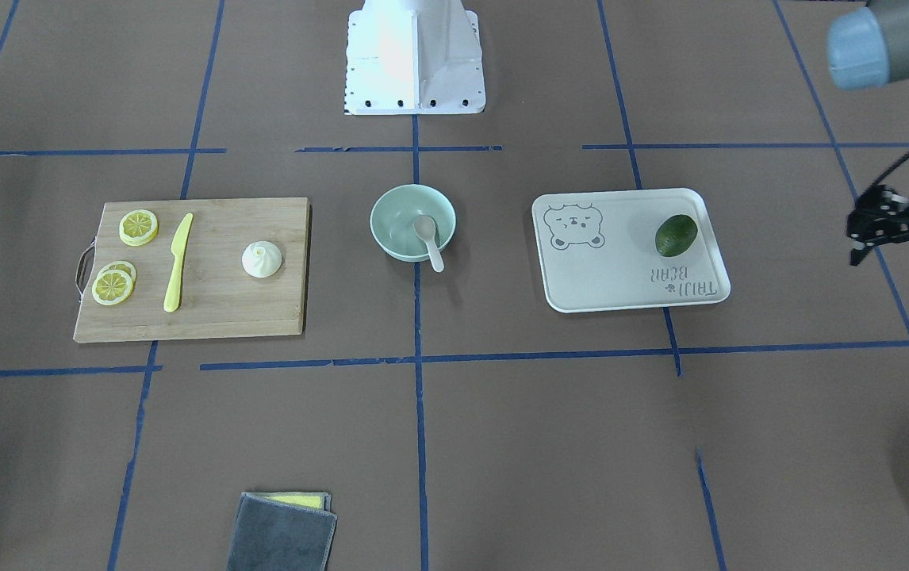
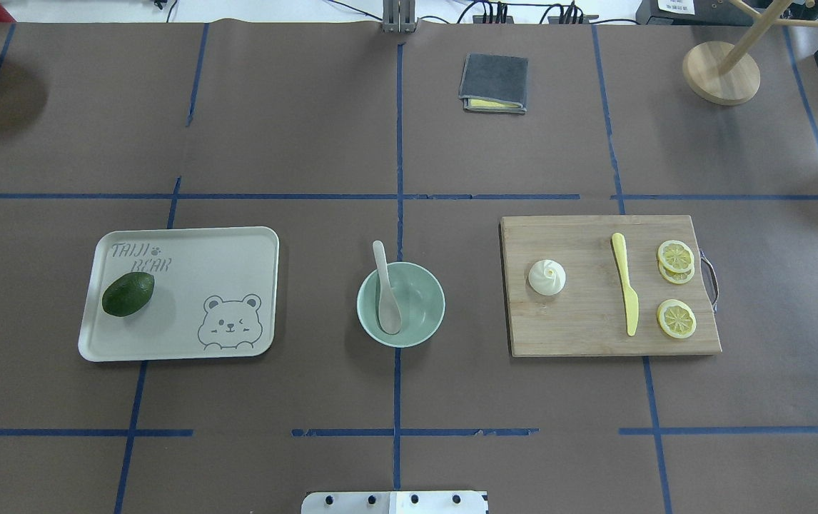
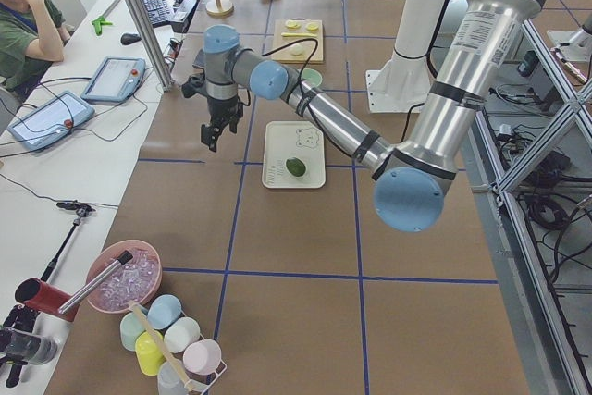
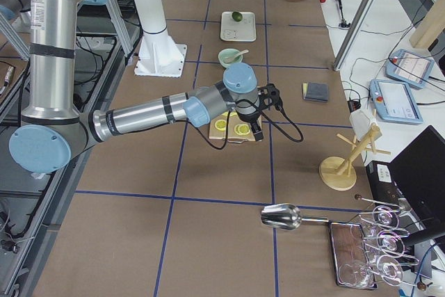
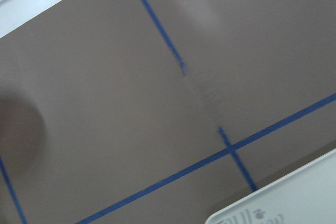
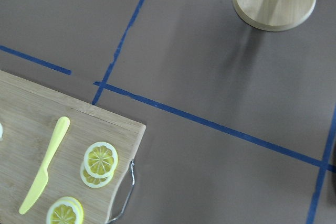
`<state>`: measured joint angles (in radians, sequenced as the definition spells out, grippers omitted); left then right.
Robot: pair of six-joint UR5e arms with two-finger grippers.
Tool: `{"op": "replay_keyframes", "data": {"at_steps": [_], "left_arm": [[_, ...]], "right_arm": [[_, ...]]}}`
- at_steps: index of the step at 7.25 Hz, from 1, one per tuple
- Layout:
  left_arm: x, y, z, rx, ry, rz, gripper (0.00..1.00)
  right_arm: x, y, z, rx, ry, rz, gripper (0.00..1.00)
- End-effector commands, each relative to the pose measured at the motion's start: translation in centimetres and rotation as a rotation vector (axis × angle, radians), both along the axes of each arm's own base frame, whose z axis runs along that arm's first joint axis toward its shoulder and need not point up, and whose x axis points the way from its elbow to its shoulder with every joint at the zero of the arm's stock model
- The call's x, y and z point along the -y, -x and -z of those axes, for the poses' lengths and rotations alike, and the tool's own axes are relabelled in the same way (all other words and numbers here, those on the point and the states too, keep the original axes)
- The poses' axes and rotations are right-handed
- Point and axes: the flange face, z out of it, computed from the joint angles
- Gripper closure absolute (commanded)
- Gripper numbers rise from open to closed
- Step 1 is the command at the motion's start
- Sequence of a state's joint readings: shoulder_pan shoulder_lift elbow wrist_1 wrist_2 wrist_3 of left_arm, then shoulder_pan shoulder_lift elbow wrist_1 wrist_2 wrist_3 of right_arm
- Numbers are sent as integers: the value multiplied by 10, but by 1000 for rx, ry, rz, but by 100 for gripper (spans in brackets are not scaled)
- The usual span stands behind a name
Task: Put spoon and bun in bowl
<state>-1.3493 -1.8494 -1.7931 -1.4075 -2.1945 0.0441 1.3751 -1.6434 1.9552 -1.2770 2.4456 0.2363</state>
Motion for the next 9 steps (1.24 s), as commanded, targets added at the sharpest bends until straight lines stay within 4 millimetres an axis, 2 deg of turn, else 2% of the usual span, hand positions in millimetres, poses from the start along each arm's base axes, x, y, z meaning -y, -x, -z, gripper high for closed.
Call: {"op": "replay_keyframes", "data": {"at_steps": [1, 2, 3, 4, 5, 7, 8, 9], "left_arm": [[-55, 96, -105, -58, 119, 57, 0], [-93, 126, -146, -93, 128, 39, 0], [-113, 146, -162, -144, 172, 84, 0], [-146, 152, -188, -141, 229, 109, 0], [-153, 151, -200, -146, 256, 111, 0], [-150, 151, -194, -150, 244, 110, 0], [-149, 151, -193, -152, 239, 109, 0], [-149, 151, -195, -152, 242, 109, 0]], "right_arm": [[17, 79, 55, 10, 29, -2, 0], [20, 120, 73, -8, 34, -10, 0], [17, 155, 89, -12, 53, -16, 0], [9, 192, 96, -33, 71, -16, 0], [1, 238, 109, -65, 90, -4, 0], [-32, 332, 122, -120, 76, -16, 0], [-40, 378, 116, -152, 82, -28, 1], [-48, 412, 122, -165, 69, -45, 3]]}}
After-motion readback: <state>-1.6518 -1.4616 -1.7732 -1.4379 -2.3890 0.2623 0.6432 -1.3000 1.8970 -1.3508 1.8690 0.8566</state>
